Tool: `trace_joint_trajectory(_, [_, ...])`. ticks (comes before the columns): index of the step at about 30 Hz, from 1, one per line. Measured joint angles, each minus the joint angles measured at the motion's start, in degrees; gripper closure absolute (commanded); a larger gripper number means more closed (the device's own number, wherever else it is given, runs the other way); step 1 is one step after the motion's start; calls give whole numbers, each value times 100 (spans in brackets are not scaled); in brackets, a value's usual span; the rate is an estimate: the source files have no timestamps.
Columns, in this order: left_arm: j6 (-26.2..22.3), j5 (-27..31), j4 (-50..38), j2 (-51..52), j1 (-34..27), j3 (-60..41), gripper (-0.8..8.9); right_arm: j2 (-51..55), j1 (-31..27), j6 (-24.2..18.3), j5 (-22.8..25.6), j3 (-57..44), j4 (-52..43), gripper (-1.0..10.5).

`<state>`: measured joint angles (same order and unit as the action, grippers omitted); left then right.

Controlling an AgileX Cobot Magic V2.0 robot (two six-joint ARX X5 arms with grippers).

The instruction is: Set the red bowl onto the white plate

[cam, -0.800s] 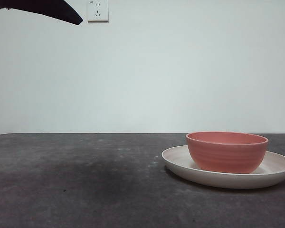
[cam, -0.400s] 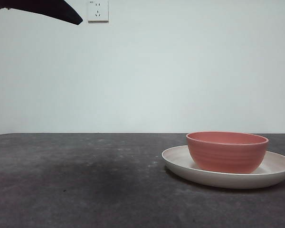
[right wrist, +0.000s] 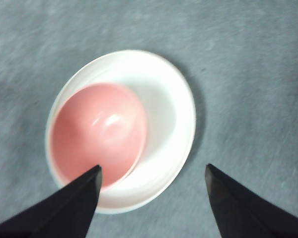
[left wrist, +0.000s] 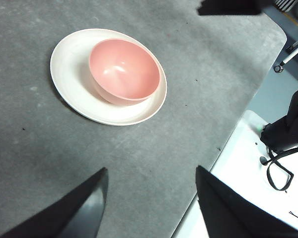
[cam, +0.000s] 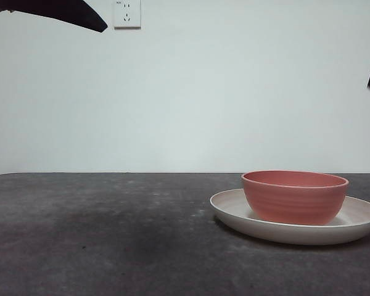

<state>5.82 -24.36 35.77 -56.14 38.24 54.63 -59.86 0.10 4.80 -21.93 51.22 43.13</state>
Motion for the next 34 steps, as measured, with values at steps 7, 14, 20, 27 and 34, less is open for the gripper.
trace_joint_trajectory(7, [0, 0, -2, 0, 2, 0, 533, -1261, -133, 20, -197, 0, -560, 615])
trace_joint_trajectory(14, [0, 0, -2, 0, 2, 0, 533, -2061, -133, 22, -208, 0, -1021, 669])
trace_joint_trajectory(20, [0, 0, -13, 0, 0, 0, 533, -2570, -114, 22, -208, 0, -1252, 682])
trace_joint_trajectory(27, [0, 0, -44, 0, 0, 0, 533, -2938, 55, 22, -199, 0, -1502, 742])
trace_joint_trajectory(34, [0, -2, -42, 0, 2, 0, 533, -3106, 83, 22, -190, 0, -1576, 789])
